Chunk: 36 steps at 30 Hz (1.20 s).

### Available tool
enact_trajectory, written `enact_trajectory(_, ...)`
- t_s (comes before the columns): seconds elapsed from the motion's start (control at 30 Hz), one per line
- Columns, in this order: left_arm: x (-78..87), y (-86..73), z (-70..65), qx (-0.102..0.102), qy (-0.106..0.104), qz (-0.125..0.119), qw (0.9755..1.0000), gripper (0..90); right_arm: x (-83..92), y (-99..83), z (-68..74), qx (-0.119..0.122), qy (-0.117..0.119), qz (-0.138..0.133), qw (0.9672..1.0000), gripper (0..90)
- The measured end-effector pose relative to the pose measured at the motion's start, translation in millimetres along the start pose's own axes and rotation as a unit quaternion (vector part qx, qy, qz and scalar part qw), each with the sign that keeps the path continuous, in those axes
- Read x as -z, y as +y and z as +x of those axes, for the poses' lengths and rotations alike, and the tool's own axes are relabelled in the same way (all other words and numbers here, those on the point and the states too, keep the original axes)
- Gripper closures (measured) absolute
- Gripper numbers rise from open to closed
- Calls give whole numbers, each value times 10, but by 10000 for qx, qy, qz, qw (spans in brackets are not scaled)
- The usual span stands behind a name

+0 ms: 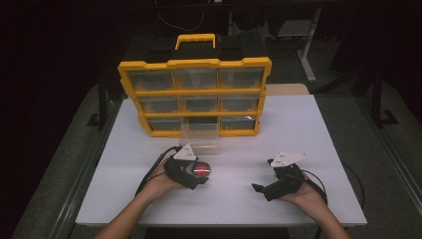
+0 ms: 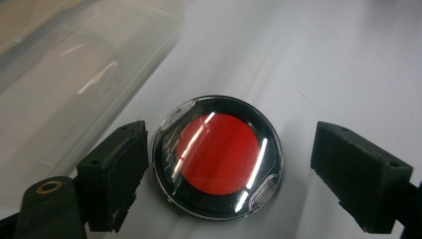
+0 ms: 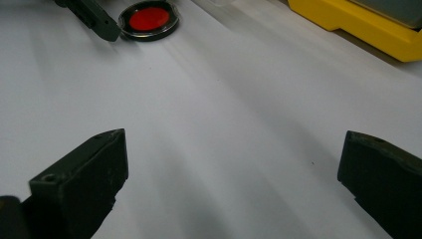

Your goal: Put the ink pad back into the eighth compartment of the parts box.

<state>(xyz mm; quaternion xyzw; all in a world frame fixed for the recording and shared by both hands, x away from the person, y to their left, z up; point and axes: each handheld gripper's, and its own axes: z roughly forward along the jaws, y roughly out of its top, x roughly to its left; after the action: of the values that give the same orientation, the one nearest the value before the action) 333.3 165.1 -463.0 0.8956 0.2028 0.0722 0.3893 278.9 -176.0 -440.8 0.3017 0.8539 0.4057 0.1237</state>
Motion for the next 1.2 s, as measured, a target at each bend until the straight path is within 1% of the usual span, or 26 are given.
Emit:
enact_trajectory(0.3,-41,3,-16,-78,12,45,10000,146,-4,0,3,10,8,13,10000,0)
enact_trajectory(0.6,-55,-1,-16,-112,37,63,9999,157,-7,1,7,23,11,7,10000,0)
enact_trajectory(0.8,-52,-4,-15,-145,98,57,9998,188,-9,0,7,23,14,9,10000,0)
enact_trajectory(1.2,-55,-3,-23,-122,166,39,9998,209,-13,1,9,17,32,22,10000,0)
